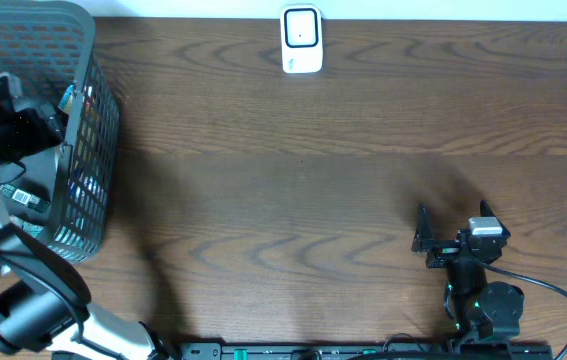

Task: Scan the item barcode
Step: 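Grasp the white-and-blue snack bag in the basket with the left gripper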

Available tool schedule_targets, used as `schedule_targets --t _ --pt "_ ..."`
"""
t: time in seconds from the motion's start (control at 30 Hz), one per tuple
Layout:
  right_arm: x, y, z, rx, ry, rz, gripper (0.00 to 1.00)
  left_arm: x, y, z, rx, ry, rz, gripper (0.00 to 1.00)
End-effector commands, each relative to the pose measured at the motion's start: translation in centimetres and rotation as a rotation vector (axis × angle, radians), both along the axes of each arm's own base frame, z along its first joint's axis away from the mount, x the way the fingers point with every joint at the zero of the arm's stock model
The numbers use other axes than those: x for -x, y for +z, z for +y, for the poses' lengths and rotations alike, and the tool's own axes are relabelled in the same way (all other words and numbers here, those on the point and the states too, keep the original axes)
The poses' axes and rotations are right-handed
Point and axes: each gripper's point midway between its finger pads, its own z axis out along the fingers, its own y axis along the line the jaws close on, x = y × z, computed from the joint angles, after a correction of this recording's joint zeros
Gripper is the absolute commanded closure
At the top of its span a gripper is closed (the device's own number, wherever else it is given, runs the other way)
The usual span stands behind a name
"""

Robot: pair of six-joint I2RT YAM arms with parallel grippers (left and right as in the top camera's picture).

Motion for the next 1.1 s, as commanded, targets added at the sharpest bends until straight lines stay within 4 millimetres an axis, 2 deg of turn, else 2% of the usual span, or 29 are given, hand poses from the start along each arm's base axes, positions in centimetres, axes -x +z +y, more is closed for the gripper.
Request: schedule_targets --t 0.0,0.1,0.27,0.3,0.33,0.4,0.47,0.5,0.57,0.63,0.73,0.8,0.87,0.93,1.0,1.07 --pt "0.0 -0.1 -0.1 0.008 -0.005 0.003 0.01 -0.7 -3.4 -0.3 -0.063 -0.045 0.092 0.03" --pt "0.0 -0.1 -0.1 0.007 -0.005 0.003 0.01 -0.7 -5.3 0.4 -0.174 -0.030 0.183 0.02" --pt "0.0 -0.1 -0.1 0.007 -0.006 0.003 0.01 -1.8 -7.6 -0.4 -0.216 -0.059 0.228 0.02" --pt "0.0 -0.1 -0.1 0.007 -0.005 0.003 0.01 -1.3 -8.6 0.8 -0.270 -0.034 0.279 0.02" --pt "0.0 -0.1 -0.1 0.007 -0.005 0.003 0.01 -0.8 -9.1 1.5 -0.303 -0.017 0.313 0.09" --pt "0.0 -0.1 -0.1 0.007 -0.005 0.003 0.01 0.1 -9.6 3.1 -0.366 0.022 0.371 0.36" --pt "0.0 -0.1 -0.1 0.007 -0.005 0.003 0.01 0.6 -9.3 4.6 -0.402 0.112 0.390 0.60" --pt "0.0 -0.1 -0.1 0.008 -0.005 0.003 0.01 0.6 -9.1 4.9 -0.395 0.140 0.385 0.67" --pt "0.0 -0.1 -0.1 0.007 -0.006 0.003 0.01 0.7 -8.4 5.3 -0.375 0.209 0.365 0.92" --pt "0.0 -0.1 -0.1 0.007 -0.005 0.003 0.01 0.6 -6.9 5.5 -0.366 0.268 0.329 0.93" --pt "0.0 -0.1 -0.1 0.007 -0.005 0.003 0.01 0.2 -2.6 5.7 -0.362 0.364 0.228 0.93" --pt "0.0 -0.1 -0.1 0.007 -0.005 0.003 0.01 0.1 1.6 5.8 -0.358 0.446 0.122 0.92" --pt "0.0 -0.1 -0.1 0.007 -0.005 0.003 0.01 0.4 6.8 5.6 -0.351 0.532 -0.017 0.92" --pt "0.0 -0.1 -0.1 0.007 -0.005 0.003 0.01 0.9 12.8 4.7 -0.329 0.580 -0.195 0.93" --pt "0.0 -0.1 -0.1 0.007 -0.005 0.003 0.01 1.6 18.6 2.8 -0.310 0.544 -0.373 0.93" --pt "0.0 -0.1 -0.1 0.007 -0.005 0.003 0.01 3.4 25.4 0.1 -0.307 0.490 -0.579 0.93"
